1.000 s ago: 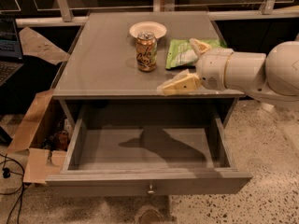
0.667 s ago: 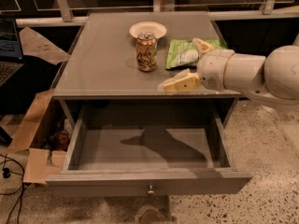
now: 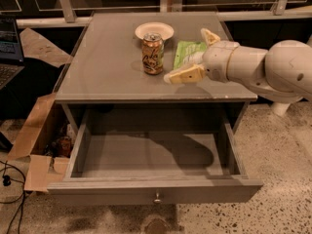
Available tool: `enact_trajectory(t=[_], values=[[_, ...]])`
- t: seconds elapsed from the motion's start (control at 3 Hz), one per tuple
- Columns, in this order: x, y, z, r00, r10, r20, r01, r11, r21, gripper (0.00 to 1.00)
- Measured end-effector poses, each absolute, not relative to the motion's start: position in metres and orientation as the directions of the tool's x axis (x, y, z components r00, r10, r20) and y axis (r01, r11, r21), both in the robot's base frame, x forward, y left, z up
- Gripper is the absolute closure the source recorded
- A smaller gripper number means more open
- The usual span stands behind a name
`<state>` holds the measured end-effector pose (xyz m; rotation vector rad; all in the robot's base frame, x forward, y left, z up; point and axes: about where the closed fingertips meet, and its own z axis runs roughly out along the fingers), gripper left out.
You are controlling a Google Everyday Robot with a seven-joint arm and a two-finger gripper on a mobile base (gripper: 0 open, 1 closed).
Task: Place orange can into top drawer
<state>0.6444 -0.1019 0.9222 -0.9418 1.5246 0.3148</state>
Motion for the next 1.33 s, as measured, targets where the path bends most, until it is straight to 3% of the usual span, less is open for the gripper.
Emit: enact_trajectory(t=[1.33], values=[[0.700,-0.048,0.914,0.063,-0.283,-0.957,-0.785,0.578,-0.223,0.00]])
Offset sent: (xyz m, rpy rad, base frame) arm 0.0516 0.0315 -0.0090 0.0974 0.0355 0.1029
